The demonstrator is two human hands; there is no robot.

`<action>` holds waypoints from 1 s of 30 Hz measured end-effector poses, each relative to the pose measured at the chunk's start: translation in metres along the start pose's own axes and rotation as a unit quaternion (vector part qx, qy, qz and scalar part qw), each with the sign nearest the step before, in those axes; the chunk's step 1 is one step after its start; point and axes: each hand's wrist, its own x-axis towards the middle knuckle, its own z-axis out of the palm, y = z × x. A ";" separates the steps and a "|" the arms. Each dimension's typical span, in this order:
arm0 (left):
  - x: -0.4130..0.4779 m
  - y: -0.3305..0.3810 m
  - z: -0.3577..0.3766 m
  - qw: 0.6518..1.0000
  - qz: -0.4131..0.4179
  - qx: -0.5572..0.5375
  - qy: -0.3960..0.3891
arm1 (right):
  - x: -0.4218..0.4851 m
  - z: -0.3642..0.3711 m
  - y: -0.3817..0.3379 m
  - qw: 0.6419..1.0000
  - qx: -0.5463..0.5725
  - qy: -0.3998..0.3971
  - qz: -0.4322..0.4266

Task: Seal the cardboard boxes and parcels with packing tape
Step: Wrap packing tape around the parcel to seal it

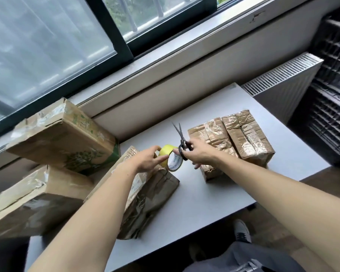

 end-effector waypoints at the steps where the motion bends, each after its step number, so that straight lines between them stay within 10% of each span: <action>1: 0.004 0.001 -0.002 1.000 0.010 0.000 0.008 | 0.004 0.009 0.001 0.999 0.035 0.003 0.023; 12: 0.034 -0.023 -0.011 0.987 0.147 -0.047 -0.042 | 0.030 0.077 -0.005 0.925 0.319 0.178 0.106; 23: 0.053 -0.027 0.013 0.987 0.155 0.038 0.027 | 0.027 0.091 0.025 0.962 0.028 0.253 0.095; 30: 0.046 -0.013 -0.002 0.970 0.142 -0.192 -0.039 | 0.031 0.062 0.012 0.981 0.022 0.191 0.016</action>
